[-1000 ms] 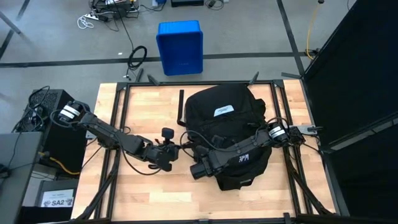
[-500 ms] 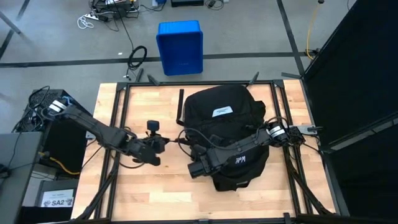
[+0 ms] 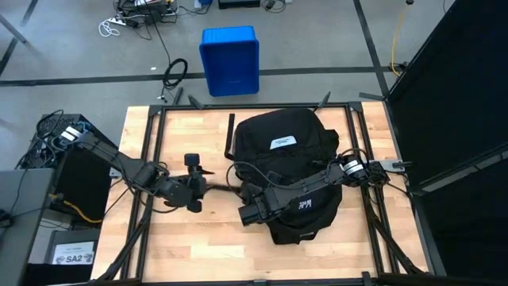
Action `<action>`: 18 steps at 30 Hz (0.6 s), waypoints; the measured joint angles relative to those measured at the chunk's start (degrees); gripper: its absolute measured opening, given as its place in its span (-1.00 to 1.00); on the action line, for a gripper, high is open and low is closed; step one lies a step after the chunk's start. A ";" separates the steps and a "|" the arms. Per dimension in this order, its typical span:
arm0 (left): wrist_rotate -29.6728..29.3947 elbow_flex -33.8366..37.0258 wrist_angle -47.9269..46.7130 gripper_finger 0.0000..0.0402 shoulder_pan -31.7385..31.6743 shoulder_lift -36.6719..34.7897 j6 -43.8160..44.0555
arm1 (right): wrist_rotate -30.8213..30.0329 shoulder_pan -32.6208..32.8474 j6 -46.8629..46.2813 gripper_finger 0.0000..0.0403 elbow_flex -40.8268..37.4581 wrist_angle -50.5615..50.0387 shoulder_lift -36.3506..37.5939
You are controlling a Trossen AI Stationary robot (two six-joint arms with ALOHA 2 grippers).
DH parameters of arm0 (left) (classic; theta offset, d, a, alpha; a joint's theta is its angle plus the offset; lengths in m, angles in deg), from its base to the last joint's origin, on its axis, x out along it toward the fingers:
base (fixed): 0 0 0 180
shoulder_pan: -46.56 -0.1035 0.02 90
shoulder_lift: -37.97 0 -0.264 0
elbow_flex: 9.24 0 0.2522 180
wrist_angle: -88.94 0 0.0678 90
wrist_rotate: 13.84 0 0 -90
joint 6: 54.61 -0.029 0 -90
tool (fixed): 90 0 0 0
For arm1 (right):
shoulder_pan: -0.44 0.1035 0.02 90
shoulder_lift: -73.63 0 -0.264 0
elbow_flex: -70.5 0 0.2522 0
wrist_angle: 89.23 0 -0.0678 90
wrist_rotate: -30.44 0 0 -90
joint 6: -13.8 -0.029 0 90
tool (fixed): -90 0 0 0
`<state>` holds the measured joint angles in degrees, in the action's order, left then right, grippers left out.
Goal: Unpack backpack
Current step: Open the black backpack
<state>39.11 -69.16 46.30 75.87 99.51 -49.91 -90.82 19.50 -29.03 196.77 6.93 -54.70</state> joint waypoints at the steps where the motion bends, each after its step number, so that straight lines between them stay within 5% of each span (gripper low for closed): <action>1: 2.24 0.51 3.98 -0.02 0.74 0.01 0.01 | 0.02 -0.13 0.00 -1.00 0.00 0.27 0.00; 5: 9.72 4.79 22.04 0.00 3.54 2.28 -4.87 | 0.02 -0.85 0.21 -1.00 0.00 1.37 0.00; 18: 9.55 10.51 49.56 0.01 -3.27 22.63 -8.28 | 1.53 -1.73 4.10 -1.00 0.00 8.62 0.00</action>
<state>48.65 -58.66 95.86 72.60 122.14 -58.19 -89.29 17.77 -24.93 196.77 15.56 -54.70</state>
